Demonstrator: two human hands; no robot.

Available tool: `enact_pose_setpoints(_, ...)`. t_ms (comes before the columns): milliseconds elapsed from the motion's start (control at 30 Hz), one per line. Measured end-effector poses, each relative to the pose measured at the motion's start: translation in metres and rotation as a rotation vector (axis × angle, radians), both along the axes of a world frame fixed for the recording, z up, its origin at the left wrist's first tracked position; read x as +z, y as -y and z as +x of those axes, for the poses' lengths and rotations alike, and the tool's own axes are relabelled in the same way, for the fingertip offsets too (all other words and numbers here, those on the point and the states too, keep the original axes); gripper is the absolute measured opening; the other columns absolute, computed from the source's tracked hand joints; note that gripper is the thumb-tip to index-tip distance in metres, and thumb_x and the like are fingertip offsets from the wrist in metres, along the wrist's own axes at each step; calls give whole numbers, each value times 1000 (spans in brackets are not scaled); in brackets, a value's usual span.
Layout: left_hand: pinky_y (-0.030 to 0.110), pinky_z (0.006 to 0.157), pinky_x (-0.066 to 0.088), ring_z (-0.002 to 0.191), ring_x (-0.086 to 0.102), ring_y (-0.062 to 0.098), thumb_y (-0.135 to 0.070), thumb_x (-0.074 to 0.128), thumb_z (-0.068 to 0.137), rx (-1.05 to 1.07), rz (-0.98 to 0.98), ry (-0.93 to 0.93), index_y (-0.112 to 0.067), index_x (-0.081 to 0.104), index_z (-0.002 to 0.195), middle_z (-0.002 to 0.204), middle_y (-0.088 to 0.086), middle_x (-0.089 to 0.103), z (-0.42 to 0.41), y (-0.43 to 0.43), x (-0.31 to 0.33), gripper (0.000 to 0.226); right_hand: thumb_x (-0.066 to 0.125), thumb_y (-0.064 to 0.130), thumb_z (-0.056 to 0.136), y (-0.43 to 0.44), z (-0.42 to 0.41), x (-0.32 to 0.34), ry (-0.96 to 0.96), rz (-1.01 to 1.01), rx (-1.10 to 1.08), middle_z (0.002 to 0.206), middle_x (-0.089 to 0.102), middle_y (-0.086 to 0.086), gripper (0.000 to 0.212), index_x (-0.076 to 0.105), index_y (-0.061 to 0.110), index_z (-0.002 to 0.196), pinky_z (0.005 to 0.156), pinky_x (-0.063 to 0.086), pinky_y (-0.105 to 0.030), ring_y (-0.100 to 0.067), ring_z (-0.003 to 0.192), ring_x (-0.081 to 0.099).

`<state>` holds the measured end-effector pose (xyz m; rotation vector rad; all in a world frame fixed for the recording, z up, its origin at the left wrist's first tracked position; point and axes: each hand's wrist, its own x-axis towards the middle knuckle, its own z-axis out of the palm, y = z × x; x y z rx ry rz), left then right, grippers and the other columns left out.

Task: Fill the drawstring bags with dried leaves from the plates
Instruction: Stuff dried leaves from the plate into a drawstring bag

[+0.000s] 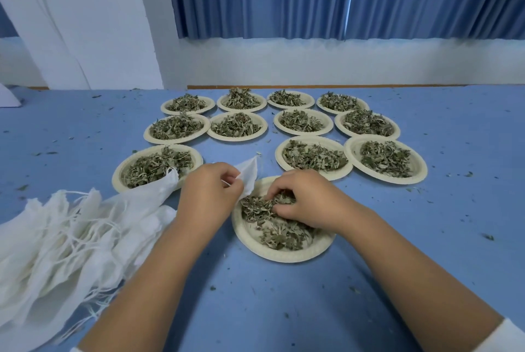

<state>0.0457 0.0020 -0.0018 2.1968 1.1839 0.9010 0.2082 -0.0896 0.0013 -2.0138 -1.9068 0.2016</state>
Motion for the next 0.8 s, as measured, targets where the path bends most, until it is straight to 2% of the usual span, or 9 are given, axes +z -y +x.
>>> enact_pose_setpoints(100,20,64,42,71,64,8,-12,65,85,0,18,55,-16,72,86,83,-5,68,2,2,-2,8,72,20,82,4,4,3,-140,102,-58,93,68,10,17,73,27,97,76,45,-22,-3,81,59)
enact_pose_setpoints(200,25,70,42,72,62,9,-13,65,87,7,81,54,-20,72,85,87,-5,64,3,5,-3,10,75,16,80,8,9,13,-344,254,-125,83,67,19,17,73,31,87,65,42,-5,10,72,59)
enact_pose_setpoints(300,29,73,47,75,63,14,-14,65,88,17,97,62,-18,74,90,87,-4,64,3,6,-3,10,79,15,78,11,9,22,-652,381,-161,80,73,11,21,73,34,83,67,49,-10,2,72,65)
enact_pose_setpoints(367,29,72,47,76,63,14,-17,65,89,12,90,47,-18,75,90,88,-4,67,4,7,-2,11,79,13,78,10,6,24,-938,425,-144,84,75,5,17,75,27,87,68,52,-15,-7,76,68)
enact_pose_setpoints(433,29,71,47,77,65,13,-19,64,90,1,77,39,-17,76,90,88,-6,70,6,9,0,11,79,11,77,7,2,21,-1147,428,-163,82,75,2,16,75,22,89,66,51,-15,-8,75,69)
enact_pose_setpoints(567,31,72,52,77,67,11,-22,65,91,-20,7,92,-18,77,90,87,-8,72,6,12,3,13,78,12,79,1,-4,14,-1330,376,-183,87,75,0,14,77,20,90,68,52,-21,-9,78,69)
enact_pose_setpoints(667,26,66,49,69,65,9,-20,67,89,-21,-43,143,-19,77,90,80,-8,72,8,14,4,10,76,12,79,-3,-9,9,-1528,325,-68,99,75,-8,16,77,14,95,77,57,-28,-18,92,71)
enact_pose_setpoints(733,22,63,45,63,61,5,-17,68,87,-26,-98,191,-20,78,89,72,-9,70,9,15,4,11,73,10,82,-5,-14,6,-1539,309,-59,102,74,-11,18,74,9,100,80,57,-30,-21,95,71)
enact_pose_setpoints(800,22,65,48,61,61,5,-12,66,85,-33,-180,247,-20,79,87,68,-9,70,10,15,4,16,71,7,84,-8,-19,3,-1498,300,-113,100,75,-9,20,70,7,105,78,57,-27,-19,94,71)
